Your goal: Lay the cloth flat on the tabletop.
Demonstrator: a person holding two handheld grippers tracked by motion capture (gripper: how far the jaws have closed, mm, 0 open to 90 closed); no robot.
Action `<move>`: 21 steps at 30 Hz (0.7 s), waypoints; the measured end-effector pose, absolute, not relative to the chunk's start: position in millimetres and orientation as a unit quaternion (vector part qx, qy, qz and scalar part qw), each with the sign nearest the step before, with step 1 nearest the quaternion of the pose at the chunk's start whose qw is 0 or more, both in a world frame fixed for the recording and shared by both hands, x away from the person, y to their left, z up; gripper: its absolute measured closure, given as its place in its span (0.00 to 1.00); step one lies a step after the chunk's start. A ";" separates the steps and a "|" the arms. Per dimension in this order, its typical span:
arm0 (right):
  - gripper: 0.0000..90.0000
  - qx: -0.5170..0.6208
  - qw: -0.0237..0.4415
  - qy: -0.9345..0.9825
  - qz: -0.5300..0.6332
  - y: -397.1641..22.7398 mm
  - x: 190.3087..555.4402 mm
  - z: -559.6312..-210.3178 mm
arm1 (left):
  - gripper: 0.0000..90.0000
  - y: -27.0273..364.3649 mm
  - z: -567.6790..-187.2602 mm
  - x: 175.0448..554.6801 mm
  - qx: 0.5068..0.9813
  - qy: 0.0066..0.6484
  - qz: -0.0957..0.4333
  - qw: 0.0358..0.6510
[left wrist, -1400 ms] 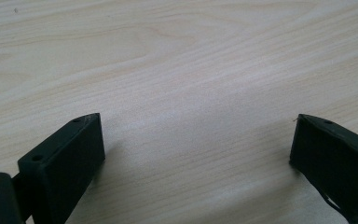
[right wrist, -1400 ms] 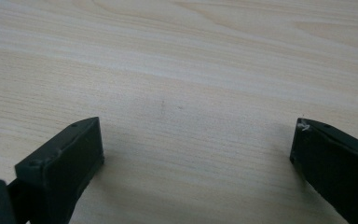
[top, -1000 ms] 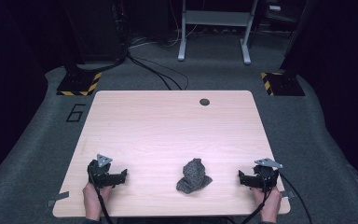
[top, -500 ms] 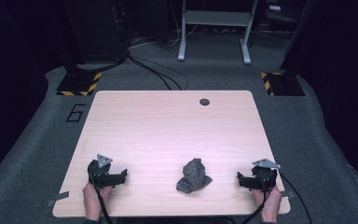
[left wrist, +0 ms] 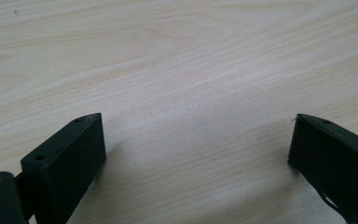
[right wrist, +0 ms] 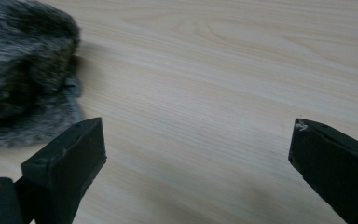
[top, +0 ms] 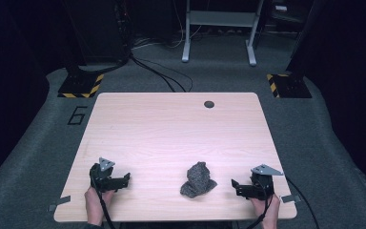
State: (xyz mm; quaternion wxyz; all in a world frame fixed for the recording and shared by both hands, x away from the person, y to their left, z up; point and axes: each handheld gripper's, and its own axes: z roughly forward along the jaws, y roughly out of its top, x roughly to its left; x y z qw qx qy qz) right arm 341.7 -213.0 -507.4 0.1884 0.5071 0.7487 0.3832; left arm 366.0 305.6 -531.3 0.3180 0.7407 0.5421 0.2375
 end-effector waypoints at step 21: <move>0.18 0.379 0.150 0.815 0.413 -120.6 336.5 -478.0 | 0.04 305.1 -531.7 365.8 0.739 0.542 0.241 0.319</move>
